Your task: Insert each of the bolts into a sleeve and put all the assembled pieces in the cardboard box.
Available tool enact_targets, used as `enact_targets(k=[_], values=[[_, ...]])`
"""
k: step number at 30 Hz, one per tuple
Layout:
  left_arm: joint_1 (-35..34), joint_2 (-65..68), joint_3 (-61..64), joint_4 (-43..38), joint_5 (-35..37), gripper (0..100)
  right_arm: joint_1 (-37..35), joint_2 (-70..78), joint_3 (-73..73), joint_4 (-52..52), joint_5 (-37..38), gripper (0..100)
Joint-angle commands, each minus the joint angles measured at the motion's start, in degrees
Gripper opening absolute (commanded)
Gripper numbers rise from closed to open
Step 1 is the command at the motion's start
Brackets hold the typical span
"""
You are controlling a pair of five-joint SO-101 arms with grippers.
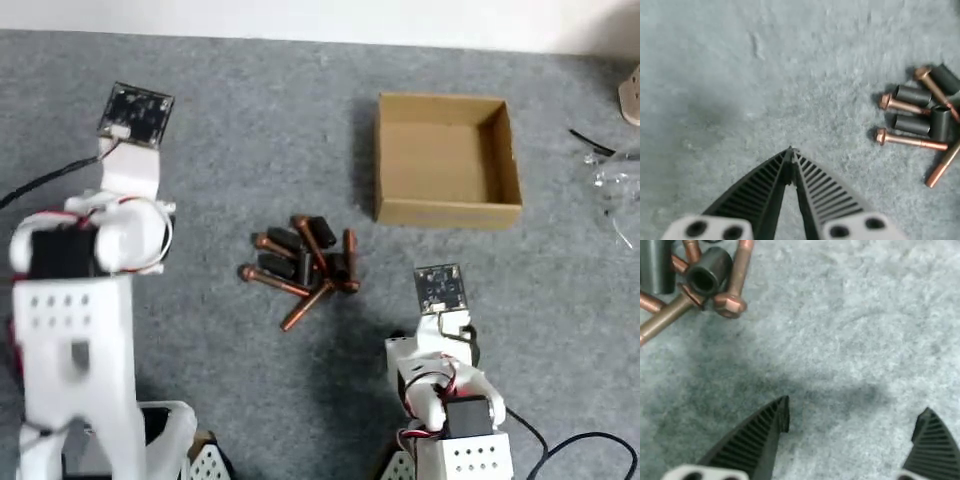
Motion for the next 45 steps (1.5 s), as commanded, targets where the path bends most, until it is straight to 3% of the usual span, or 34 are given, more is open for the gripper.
enact_targets(k=[1,7,14,20,27,35,42,45], values=[[-0.4,-8.3,-2.9,0.4,-1.8,2,-0.7,-0.1,8.5,-1.1,-0.6,35.3],[-0.4,-8.5,-2.8,0.4,-2.5,2,1.5,-0.2,8.0,-2.0,-0.3,35.3],[-0.4,-4.4,-2.8,0.3,-2.5,2,10.9,-0.1,-12.9,-4.9,0.3,35.3],[-0.4,-2.9,-2.8,-3.2,-2.4,2,15.6,1.0,-27.6,-4.3,11.3,35.3],[-0.3,1.2,-2.4,-7.6,3.2,2,15.6,25.9,-41.4,-4.0,14.5,35.3],[3.5,5.2,10.7,-23.0,8.1,2,13.0,58.0,-56.5,-4.0,8.1,35.3],[8.8,5.1,28.3,-44.3,14.9,2,-0.2,72.5,-59.0,-4.4,7.8,35.3],[9.3,5.1,32.7,-50.6,14.4,2,-5.1,78.2,-60.2,-6.0,7.7,35.3]])
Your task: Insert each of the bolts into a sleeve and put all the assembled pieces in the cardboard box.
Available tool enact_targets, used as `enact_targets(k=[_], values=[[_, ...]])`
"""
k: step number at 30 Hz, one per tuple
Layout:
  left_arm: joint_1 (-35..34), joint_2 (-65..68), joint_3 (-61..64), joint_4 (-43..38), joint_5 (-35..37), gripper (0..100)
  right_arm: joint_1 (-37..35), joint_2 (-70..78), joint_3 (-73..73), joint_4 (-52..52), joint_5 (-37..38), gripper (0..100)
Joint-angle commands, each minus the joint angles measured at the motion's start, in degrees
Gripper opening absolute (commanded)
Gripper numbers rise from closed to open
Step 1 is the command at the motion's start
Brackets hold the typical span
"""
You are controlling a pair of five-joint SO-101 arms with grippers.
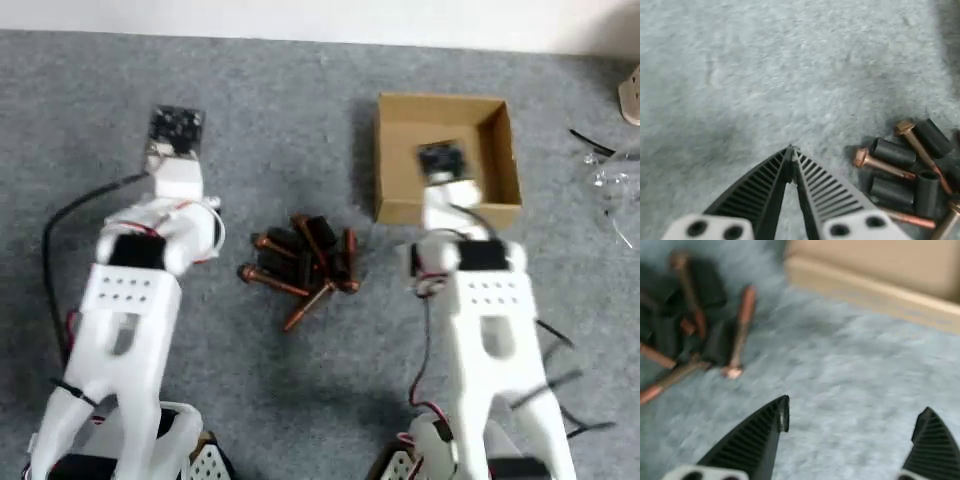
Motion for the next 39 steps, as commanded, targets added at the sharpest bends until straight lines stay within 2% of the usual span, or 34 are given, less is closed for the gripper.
enact_targets(k=[1,7,11,13,18,28,33,39], values=[[1.3,-0.1,5.5,-10.0,0.7,2,-5.7,5.8,-3.9,-3.1,-1.3,35.3],[1.2,0.3,14.0,-17.1,0.6,2,-8.7,17.2,-11.5,-4.6,-9.0,35.3],[-0.3,0.0,17.0,-23.1,0.6,2,-11.3,22.2,-15.2,-4.5,-9.5,34.8],[-2.9,0.2,17.0,-24.6,0.9,2,-11.7,23.4,-16.3,-4.5,-9.8,30.4],[-4.7,0.2,17.0,-24.9,1.0,2,-13.1,23.7,-18.6,-4.4,-9.8,14.2],[-5.1,0.3,17.0,-24.9,1.1,2,-20.2,24.3,-30.4,4.6,-10.5,13.9],[-5.1,0.3,17.3,-24.9,4.7,2,-21.1,24.3,-31.1,5.0,-11.7,13.9],[-6.6,0.3,17.0,-24.9,5.0,2,-21.1,27.3,-31.1,5.1,-11.8,13.9]])
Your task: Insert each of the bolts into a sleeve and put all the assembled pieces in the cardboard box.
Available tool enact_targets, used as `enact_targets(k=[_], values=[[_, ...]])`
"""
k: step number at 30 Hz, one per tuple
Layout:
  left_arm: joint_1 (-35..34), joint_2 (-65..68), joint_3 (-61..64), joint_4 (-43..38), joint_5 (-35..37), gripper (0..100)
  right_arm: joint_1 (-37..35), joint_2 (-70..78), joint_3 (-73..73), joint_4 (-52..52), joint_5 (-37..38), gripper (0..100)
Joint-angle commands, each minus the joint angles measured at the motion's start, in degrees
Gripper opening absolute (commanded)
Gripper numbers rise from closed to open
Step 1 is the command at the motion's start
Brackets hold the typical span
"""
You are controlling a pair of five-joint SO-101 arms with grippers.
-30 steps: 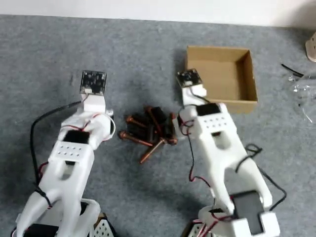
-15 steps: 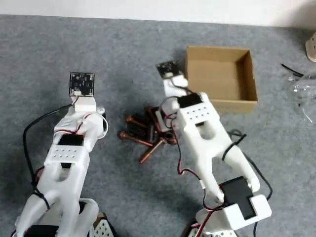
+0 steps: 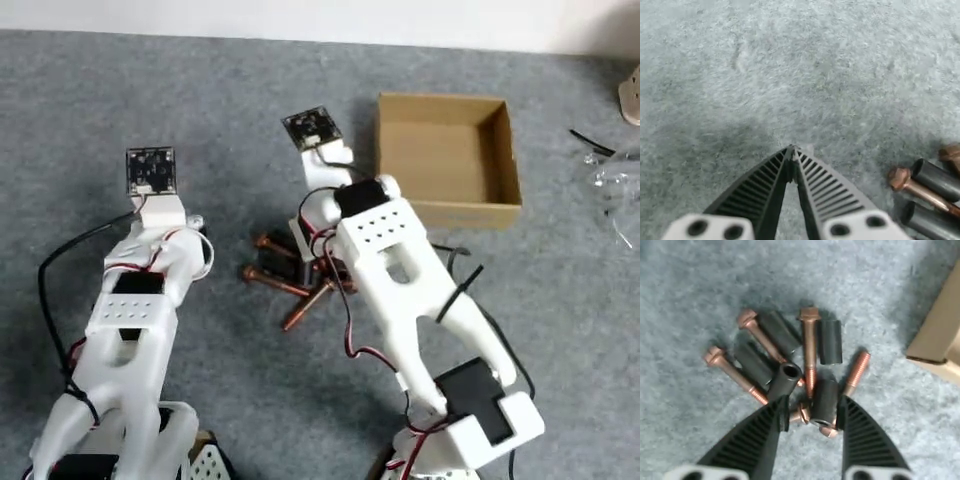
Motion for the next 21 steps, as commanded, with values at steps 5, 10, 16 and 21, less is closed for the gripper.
enact_targets(k=[5,10,16,21], values=[[-0.7,-0.2,-0.5,-1.1,0.4,2,-0.7,10.2,-2.6,0.5,-0.7,13.9],[-0.7,-0.2,-0.5,-1.1,0.4,2,0.9,10.9,-2.6,0.5,-0.7,13.9],[-0.7,-0.2,-0.5,-1.1,0.4,2,2.9,11.4,-1.8,-0.7,-0.4,13.9],[-1.0,-0.2,-0.5,-1.1,0.3,2,2.4,10.9,1.4,-0.8,-0.7,13.5]])
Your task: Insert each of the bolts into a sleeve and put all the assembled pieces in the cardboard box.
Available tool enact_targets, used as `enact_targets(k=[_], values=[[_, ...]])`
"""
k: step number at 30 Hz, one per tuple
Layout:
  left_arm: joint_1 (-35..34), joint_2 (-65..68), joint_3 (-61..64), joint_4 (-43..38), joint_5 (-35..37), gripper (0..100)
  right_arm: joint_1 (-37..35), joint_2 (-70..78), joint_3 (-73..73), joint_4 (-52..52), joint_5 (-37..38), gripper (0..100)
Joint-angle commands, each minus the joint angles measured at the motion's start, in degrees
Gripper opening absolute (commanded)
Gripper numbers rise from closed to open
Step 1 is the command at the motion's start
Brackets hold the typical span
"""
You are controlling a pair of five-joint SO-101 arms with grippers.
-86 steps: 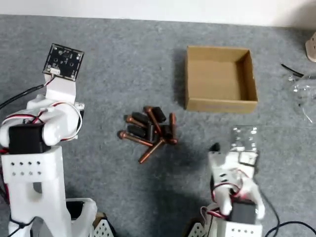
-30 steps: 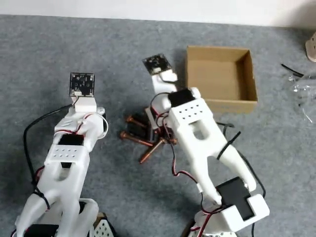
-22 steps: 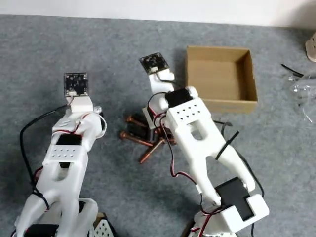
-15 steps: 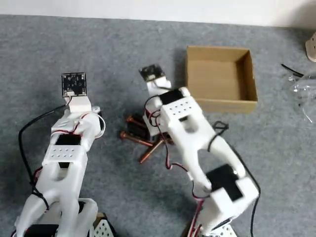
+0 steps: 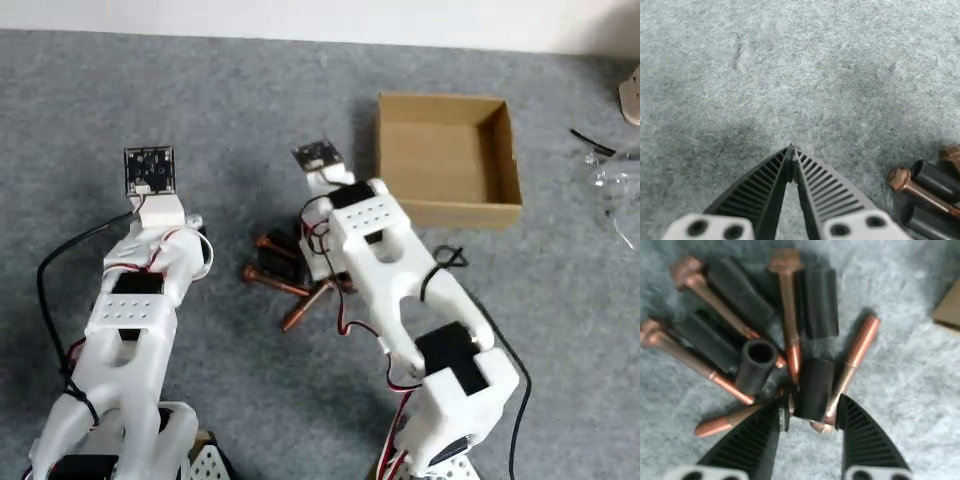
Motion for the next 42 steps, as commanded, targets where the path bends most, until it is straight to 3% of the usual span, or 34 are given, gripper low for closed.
enact_targets(k=[1,15,21,32,42], values=[[-0.8,-0.2,-0.4,-1.0,0.1,2,0.1,-0.7,0.4,-0.8,-0.7,13.5],[-0.7,-0.2,-0.4,-1.0,-0.1,2,-2.0,-0.3,1.9,0.1,-0.7,12.7],[-0.7,-0.2,-0.4,-1.0,-0.2,2,-2.0,-0.3,2.3,-1.3,-0.7,0.2],[-0.7,-0.2,-0.4,-1.0,-0.2,2,-1.9,-5.9,3.5,-0.6,-0.7,0.5],[-0.6,-0.2,-0.4,-1.0,-0.2,2,1.0,-16.9,12.2,-6.1,-0.3,0.9]])
